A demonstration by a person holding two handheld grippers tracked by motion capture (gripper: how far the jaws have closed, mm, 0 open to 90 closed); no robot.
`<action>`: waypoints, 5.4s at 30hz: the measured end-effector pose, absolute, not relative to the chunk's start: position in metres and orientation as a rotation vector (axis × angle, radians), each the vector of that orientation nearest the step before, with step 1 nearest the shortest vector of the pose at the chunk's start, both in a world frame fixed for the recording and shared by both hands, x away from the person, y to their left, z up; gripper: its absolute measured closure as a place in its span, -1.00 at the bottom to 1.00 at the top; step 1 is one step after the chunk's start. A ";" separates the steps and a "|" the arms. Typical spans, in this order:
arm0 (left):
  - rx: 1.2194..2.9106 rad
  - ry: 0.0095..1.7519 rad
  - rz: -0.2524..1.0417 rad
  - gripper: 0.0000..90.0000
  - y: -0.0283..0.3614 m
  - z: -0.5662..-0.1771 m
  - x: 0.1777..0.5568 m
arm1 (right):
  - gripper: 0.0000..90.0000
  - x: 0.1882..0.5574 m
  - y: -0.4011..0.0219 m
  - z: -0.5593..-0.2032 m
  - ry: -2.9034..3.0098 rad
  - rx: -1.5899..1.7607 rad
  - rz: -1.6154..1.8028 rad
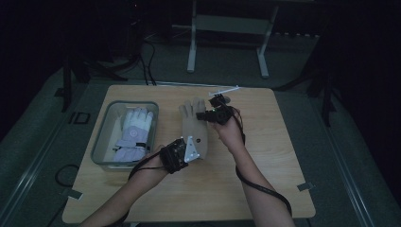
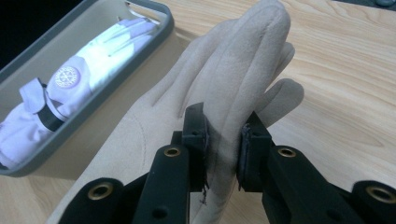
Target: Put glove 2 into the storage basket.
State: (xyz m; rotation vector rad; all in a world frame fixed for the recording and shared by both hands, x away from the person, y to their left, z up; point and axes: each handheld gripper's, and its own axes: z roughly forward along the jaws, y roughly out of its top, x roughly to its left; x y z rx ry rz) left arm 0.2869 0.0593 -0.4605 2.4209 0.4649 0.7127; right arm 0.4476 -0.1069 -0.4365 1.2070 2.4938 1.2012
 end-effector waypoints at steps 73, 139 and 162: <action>2.410 0.881 0.726 0.82 0.237 -0.474 0.278 | 0.78 0.467 0.117 -0.465 2.724 0.951 1.076; 2.165 0.841 0.458 -0.60 0.173 -0.474 0.279 | -0.57 0.425 0.007 -0.454 2.697 0.731 1.150; 2.167 0.778 0.338 -0.60 0.136 -0.506 0.276 | -0.57 0.413 -0.052 -0.481 2.666 0.754 1.133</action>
